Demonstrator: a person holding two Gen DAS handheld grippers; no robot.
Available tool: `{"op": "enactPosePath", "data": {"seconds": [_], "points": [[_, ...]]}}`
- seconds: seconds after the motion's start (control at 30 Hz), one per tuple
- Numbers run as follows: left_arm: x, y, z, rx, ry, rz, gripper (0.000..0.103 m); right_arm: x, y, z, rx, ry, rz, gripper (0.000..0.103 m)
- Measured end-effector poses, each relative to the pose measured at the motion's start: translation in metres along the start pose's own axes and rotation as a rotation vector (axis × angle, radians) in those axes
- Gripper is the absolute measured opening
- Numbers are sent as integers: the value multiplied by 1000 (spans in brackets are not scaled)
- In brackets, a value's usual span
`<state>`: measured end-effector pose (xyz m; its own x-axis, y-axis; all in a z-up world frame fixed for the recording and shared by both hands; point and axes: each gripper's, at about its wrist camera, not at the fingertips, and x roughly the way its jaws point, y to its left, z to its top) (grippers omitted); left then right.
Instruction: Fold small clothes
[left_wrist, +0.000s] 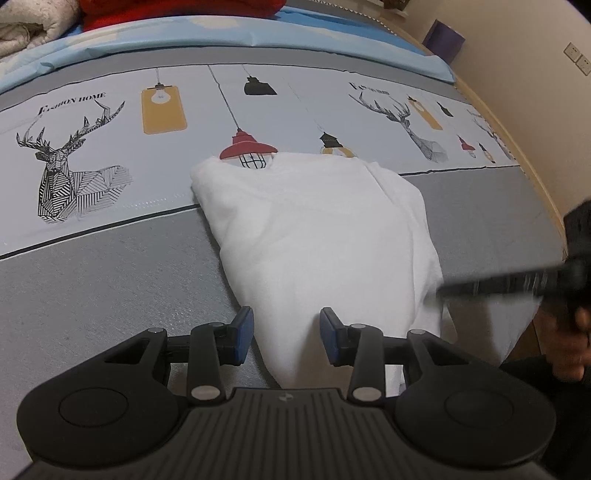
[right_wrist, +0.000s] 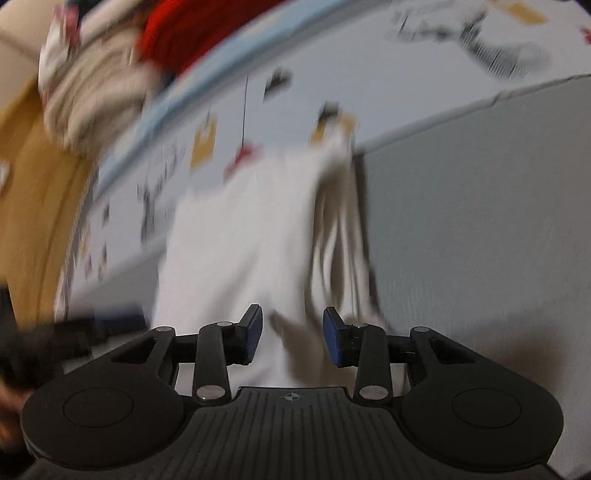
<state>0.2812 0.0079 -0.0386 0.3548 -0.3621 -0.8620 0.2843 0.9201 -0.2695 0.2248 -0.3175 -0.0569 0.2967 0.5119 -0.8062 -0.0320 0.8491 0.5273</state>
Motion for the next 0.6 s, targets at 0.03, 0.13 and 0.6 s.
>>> {"op": "enactPosePath", "data": {"seconds": [0.03,0.13,0.6], "points": [[0,0,0,-1,-1,3,44,5,1,-4,-10,33,-26,39],[-1,0,-2,-2,2,11,44,20,3,-10,-12,92,-60,39],[-22,-4,-9,-18,-72,-30,44,-93,37,-17,-227,-350,230,6]]}}
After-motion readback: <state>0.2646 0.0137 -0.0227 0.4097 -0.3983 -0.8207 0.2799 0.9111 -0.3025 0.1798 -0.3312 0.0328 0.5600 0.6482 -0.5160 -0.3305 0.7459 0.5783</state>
